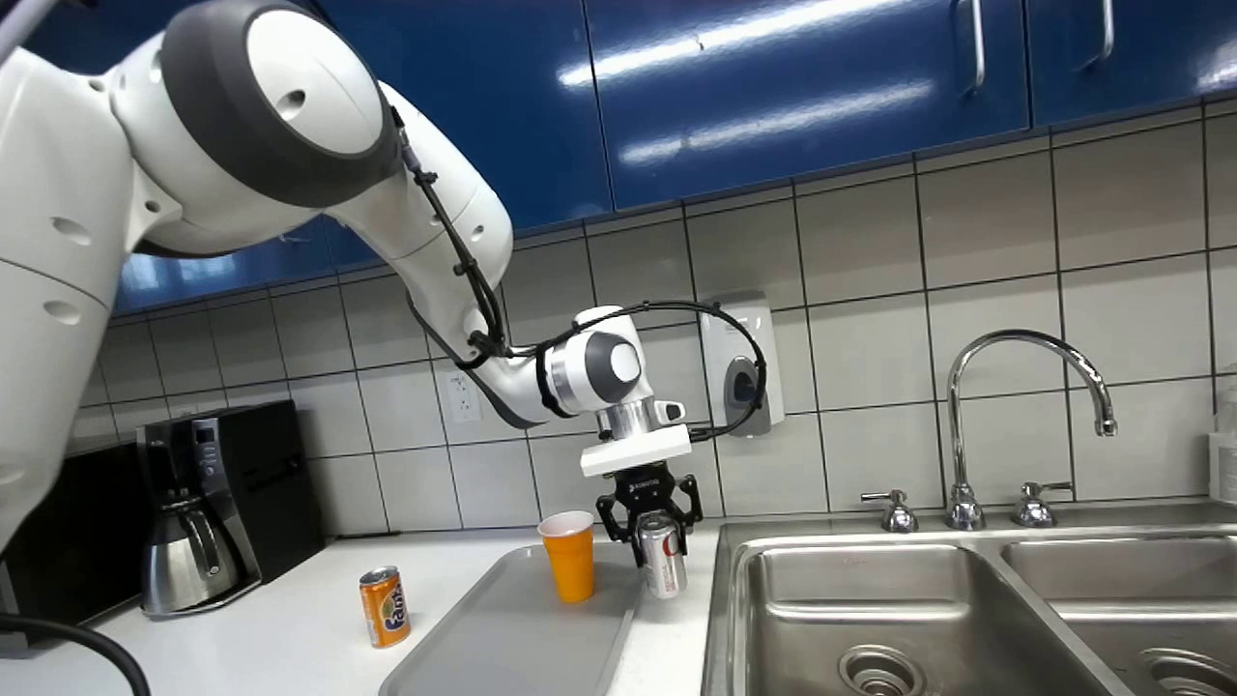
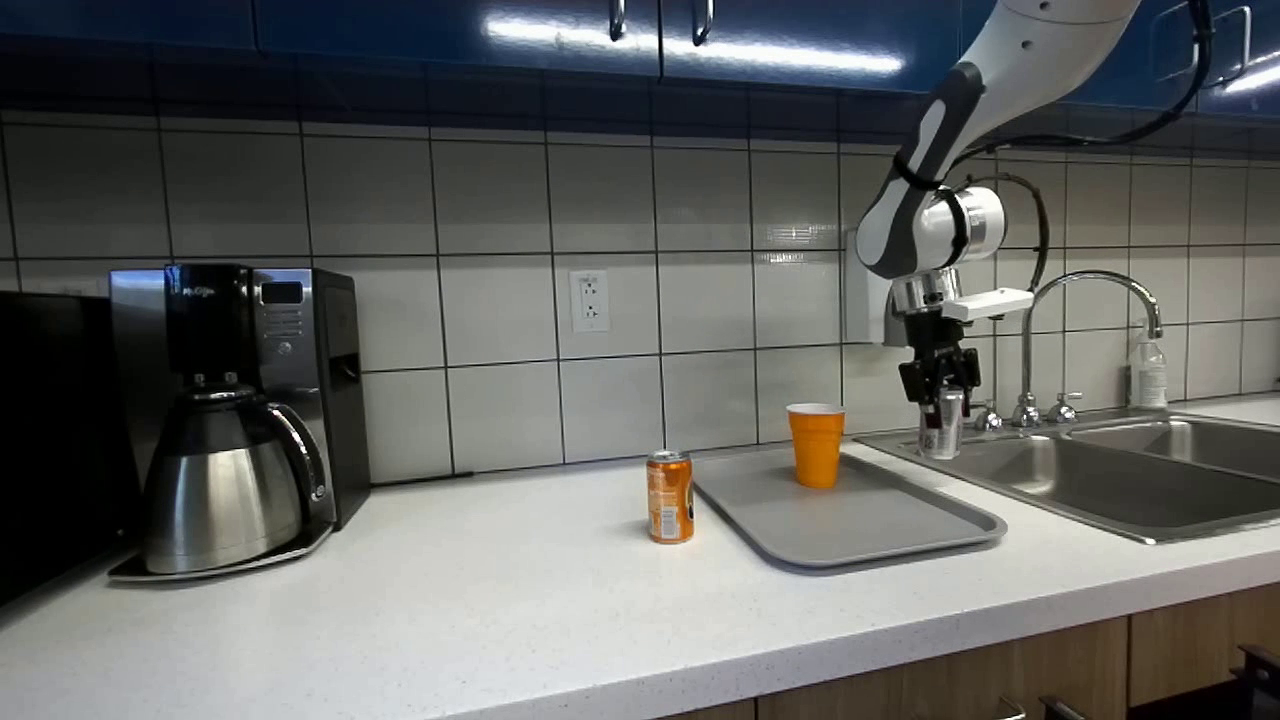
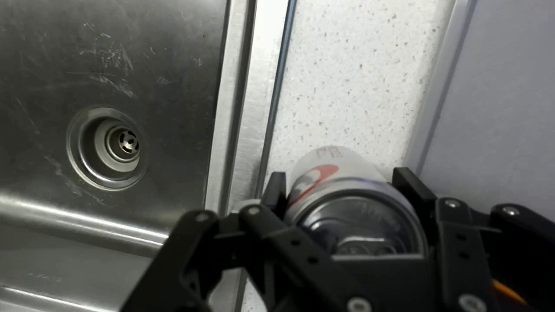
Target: Pick up the silver coke can and place it on the gray tray, pick up the orange fanta can and place it on the gray tray
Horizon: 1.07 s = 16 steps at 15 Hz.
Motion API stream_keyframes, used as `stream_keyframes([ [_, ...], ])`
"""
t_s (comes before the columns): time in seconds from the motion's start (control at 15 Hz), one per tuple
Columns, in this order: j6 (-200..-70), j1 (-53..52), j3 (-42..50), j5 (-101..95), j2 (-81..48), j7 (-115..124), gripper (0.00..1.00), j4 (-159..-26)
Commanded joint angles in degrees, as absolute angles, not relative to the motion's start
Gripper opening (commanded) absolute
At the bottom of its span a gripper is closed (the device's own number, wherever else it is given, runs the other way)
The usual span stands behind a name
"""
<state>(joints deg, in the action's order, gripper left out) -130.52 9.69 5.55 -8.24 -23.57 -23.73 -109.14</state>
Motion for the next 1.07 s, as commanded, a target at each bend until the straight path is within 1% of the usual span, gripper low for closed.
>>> stream_keyframes([
  [0.0,-131.74,9.76,4.64,-9.55,-19.08,-25.58,0.39,-114.15],
  [1.0,-130.96,4.32,1.98,-15.72,-20.18,-25.34,0.39,-116.91],
])
